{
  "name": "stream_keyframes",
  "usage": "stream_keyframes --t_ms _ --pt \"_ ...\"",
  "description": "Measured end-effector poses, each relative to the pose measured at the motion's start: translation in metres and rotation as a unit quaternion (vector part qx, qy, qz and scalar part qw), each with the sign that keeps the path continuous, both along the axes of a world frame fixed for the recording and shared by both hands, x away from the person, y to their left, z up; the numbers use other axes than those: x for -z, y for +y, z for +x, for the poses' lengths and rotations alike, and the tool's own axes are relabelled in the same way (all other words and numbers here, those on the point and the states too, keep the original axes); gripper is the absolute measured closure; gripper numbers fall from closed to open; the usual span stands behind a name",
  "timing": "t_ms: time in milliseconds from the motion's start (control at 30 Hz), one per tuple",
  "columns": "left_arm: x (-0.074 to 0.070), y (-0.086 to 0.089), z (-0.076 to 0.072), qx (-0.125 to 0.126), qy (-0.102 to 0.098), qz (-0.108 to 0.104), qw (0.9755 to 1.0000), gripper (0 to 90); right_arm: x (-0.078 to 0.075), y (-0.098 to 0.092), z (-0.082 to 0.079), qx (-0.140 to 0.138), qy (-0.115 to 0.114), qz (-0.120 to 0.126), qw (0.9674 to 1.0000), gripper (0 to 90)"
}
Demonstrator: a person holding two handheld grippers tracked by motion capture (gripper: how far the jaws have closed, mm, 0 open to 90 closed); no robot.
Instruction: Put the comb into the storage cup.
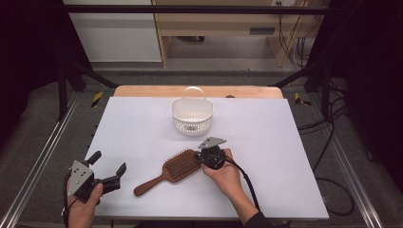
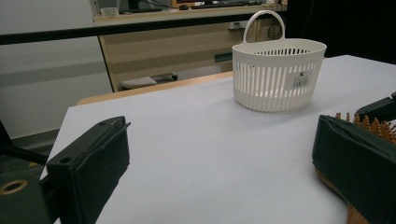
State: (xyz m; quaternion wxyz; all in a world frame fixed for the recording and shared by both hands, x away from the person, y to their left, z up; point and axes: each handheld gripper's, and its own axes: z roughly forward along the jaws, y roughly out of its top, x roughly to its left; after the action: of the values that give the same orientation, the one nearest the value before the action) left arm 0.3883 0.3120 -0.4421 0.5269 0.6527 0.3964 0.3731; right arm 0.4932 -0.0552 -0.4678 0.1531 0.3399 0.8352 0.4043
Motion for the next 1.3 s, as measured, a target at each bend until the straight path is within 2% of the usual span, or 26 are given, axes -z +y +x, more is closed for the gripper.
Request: stream_keyframes --t_ms 367,567,667,700,767,967,1067,1133,1167,1233,1300 --pt "0.000 -0.001 0.000 0.002 0.001 0.002 1.0000 3.8 0.000 0.005 0.002 -0.004 -0.003 -0.001 1.0000 90.0" --pt "0.000 -0.001 -0.001 0.003 0.001 0.001 1.0000 3.8 -0.003 -0.004 0.003 0.006 -0.014 0.002 0.9999 89.1" --pt "0.000 -0.001 0.000 0.003 0.002 0.003 1.0000 3.8 -0.009 -0.014 0.000 0.017 -0.029 0.012 0.9994 89.4" --pt "0.000 -0.001 0.000 0.003 0.002 0.003 1.0000 3.8 -0.013 -0.023 -0.002 0.025 -0.038 0.021 0.9987 89.4" --pt "0.000 -0.001 0.000 0.003 0.003 0.004 1.0000 3.8 -0.015 -0.027 -0.003 0.029 -0.041 0.024 0.9985 89.2" --pt "0.001 -0.001 -0.001 0.003 0.006 0.005 1.0000 3.7 -0.021 -0.058 -0.008 0.054 -0.050 0.042 0.9964 86.5" --pt "0.001 -0.002 -0.001 0.004 0.008 0.006 0.9999 3.7 -0.024 -0.076 -0.011 0.069 -0.054 0.056 0.9946 81.8" --pt "0.001 -0.002 -0.001 0.005 0.009 0.007 0.9999 3.7 -0.026 -0.081 -0.012 0.073 -0.057 0.058 0.9940 80.3" --pt "0.001 -0.002 -0.001 0.006 0.010 0.008 0.9999 3.7 -0.029 -0.090 -0.014 0.081 -0.065 0.069 0.9922 74.4" --pt "0.001 -0.002 0.000 0.006 0.014 0.007 0.9999 3.6 -0.030 -0.093 -0.014 0.085 -0.069 0.073 0.9914 72.7" --pt "0.002 -0.003 0.000 0.008 0.019 0.008 0.9998 2.7 -0.034 -0.103 -0.018 0.084 -0.082 0.084 0.9896 68.9"
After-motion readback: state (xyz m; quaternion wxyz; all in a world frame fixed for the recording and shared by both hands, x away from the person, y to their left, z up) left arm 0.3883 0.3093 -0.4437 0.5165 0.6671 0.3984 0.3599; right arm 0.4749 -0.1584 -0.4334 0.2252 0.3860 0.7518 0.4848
